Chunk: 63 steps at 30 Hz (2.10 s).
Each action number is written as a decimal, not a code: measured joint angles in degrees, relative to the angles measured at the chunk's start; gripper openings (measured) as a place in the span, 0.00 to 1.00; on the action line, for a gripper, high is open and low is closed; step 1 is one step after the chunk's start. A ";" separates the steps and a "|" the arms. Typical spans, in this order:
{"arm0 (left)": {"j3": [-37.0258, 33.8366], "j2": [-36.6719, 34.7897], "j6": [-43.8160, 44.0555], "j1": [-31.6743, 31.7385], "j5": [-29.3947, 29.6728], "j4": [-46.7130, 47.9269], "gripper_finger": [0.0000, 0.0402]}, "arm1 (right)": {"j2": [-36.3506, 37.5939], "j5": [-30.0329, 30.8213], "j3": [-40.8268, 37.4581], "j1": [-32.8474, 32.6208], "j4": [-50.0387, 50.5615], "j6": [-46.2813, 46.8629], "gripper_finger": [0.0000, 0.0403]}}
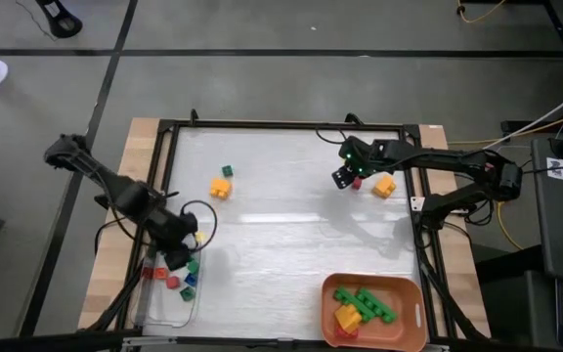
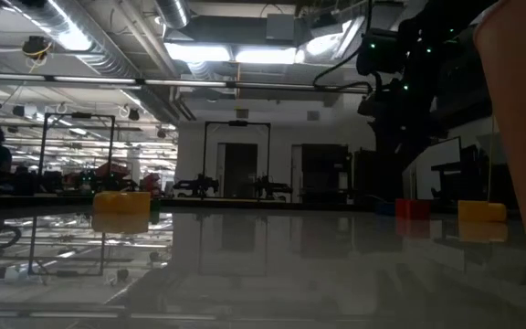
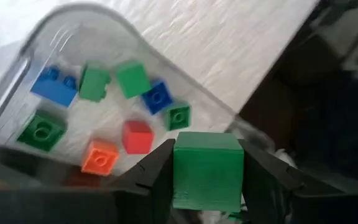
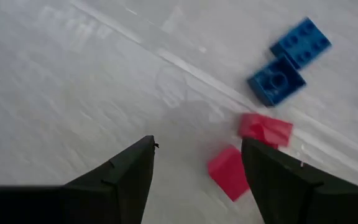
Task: Sort blocks by size
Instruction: Put the small green block into the transparent bin, then put the small red block into the transparent bin
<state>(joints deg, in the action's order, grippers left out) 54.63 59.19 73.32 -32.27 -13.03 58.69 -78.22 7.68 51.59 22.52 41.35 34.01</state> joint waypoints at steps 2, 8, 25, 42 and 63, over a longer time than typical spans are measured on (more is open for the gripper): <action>0.00 1.91 0.19 -1.58 0.09 0.56 0.38 | 0.00 0.09 0.00 0.00 1.05 0.51 0.59; -0.04 7.29 -0.32 -4.38 0.11 3.01 0.41 | -0.01 -0.18 0.00 -0.02 1.34 0.65 0.59; -0.04 10.39 -18.22 -4.77 11.85 3.20 0.42 | -2.06 -1.26 0.00 -0.06 3.60 12.76 0.59; -0.02 10.35 -29.01 -4.77 25.73 3.09 0.42 | -7.42 3.46 -0.02 -0.07 7.08 25.68 0.59; -0.02 10.35 -28.90 -4.77 28.75 0.51 0.42 | -15.17 3.30 -0.02 0.00 6.54 26.31 0.55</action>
<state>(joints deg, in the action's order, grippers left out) 54.61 69.54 44.42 -37.04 15.72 59.20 -93.38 10.98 51.57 22.52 47.89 60.32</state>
